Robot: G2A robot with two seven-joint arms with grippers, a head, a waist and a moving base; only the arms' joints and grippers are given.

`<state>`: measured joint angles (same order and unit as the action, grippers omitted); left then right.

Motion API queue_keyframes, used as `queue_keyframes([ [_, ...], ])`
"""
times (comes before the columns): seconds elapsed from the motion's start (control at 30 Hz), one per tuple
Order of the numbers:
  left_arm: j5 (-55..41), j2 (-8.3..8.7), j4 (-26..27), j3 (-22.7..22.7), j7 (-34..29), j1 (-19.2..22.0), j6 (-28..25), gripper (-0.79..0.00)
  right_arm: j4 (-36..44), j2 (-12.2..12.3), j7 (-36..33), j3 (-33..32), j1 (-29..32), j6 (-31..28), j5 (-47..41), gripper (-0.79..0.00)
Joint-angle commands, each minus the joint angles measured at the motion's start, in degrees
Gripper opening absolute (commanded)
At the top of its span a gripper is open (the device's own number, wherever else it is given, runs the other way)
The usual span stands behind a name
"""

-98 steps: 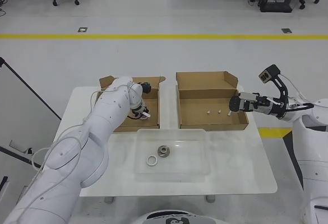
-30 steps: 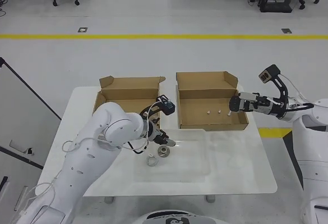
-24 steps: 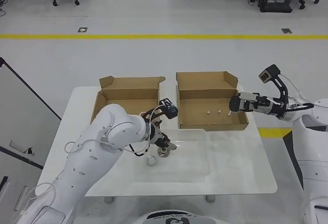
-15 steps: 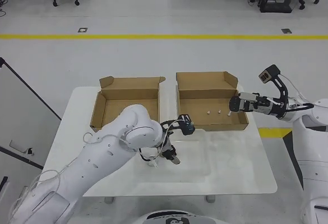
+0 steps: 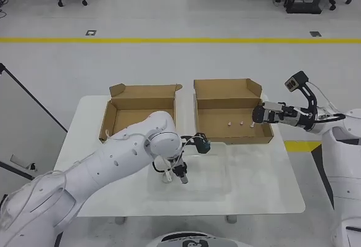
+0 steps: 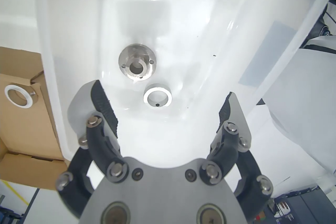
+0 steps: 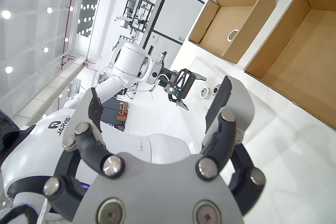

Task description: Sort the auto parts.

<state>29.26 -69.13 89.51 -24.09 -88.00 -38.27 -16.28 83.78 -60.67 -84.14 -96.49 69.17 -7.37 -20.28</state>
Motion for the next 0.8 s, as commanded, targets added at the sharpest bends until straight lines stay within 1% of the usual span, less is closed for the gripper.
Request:
queue_keyframes([
  [0.0,-0.2,-0.16,-0.7,1.2,0.0,0.7,0.0,0.0,0.0,0.0,0.0,0.0,0.0,0.0,0.0,0.0],
  [0.17,-0.3,-0.83,-3.3,3.8,0.8,2.1,-0.8,0.0,0.0,0.0,0.0,0.0,0.0,0.0,0.0,0.0],
  [0.33,-0.1,-1.9,-6.3,6.5,1.6,3.6,-1.6,0.0,0.0,0.0,0.0,0.0,0.0,0.0,0.0,0.0],
  [0.5,0.0,-3.03,-9.6,8.0,3.4,5.2,-3.4,0.0,0.0,0.0,0.0,0.0,0.0,0.0,0.0,0.0],
  [0.77,0.0,-4.6,-13.9,9.9,6.1,6.4,-6.1,0.0,0.0,0.0,0.0,0.0,0.0,0.0,0.0,0.0],
])
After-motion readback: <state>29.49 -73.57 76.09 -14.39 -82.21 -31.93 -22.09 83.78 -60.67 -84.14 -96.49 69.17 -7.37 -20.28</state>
